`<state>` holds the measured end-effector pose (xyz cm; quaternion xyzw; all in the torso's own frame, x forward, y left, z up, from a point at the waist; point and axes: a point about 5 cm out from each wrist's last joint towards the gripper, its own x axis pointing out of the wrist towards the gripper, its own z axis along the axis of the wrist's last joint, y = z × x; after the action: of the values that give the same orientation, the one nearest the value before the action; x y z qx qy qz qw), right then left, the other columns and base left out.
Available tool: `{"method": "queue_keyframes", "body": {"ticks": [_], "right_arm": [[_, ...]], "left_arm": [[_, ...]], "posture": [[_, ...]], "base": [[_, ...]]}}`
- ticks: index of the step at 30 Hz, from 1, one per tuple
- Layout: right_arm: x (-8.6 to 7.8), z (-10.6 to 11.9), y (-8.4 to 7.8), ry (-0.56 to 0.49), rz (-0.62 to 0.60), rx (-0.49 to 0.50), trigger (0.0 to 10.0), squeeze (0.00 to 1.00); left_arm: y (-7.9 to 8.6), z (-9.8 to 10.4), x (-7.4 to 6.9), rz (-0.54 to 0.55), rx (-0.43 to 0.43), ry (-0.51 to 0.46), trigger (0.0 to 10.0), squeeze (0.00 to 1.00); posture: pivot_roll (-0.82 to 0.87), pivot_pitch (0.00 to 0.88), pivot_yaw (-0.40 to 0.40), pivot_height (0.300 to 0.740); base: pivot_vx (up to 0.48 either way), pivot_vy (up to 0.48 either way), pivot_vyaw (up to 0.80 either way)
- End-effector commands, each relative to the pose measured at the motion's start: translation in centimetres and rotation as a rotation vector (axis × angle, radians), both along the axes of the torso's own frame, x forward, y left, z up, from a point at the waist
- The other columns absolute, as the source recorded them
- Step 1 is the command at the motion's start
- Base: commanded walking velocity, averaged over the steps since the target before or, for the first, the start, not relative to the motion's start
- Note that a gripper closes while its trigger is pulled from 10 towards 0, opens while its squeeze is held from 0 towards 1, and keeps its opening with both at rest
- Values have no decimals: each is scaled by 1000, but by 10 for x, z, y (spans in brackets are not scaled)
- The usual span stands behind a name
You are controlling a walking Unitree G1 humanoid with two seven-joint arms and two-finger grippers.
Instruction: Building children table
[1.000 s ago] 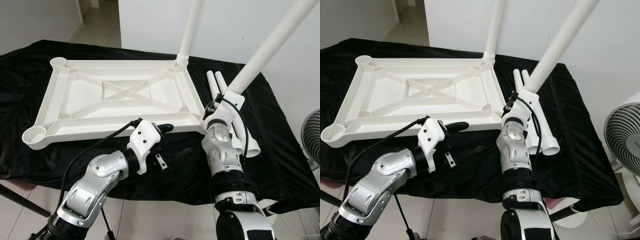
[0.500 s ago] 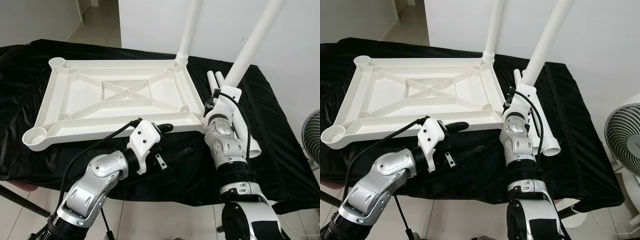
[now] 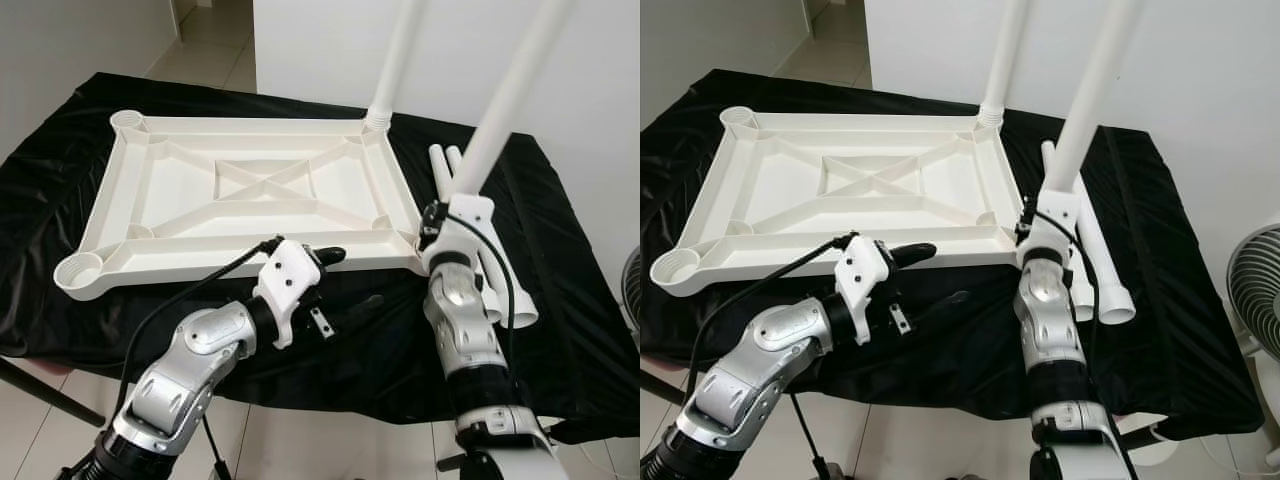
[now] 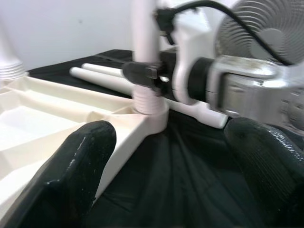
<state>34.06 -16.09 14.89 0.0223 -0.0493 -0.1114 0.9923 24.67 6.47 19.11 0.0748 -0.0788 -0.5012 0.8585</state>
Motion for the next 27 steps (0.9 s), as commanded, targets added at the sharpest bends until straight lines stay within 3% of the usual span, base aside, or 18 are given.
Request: {"method": "queue_keyframes", "body": {"ticks": [1, 7, 16, 23, 27], "right_arm": [[-20, -65, -10, 262, -22, 63, 10000, 0], [-24, -69, -21, 226, -28, 102, 10000, 0], [-23, -77, -31, 273, -29, 127, 10000, 0], [-16, -72, -36, 284, -13, 151, 10000, 0], [-2, -63, -40, 314, -7, 166, 10000, 0]], "left_arm": [[0, -2, 0, -9, 11, 2, 10000, 0], [0, -1, 1, -15, 14, 2, 10000, 0], [1, -1, 1, -20, 18, 2, 10000, 0], [2, -1, 0, -19, 22, 2, 10000, 0], [2, 0, 1, -18, 21, 3, 10000, 0]], "posture": [[138, 118, -31, 740], [133, 119, -24, 740], [139, 124, -13, 740], [139, 126, -10, 740], [141, 126, -11, 740]], "base": [[0, 0, 0], [0, 0, 0], [0, 0, 0], [0, 0, 0], [0, 0, 0]]}}
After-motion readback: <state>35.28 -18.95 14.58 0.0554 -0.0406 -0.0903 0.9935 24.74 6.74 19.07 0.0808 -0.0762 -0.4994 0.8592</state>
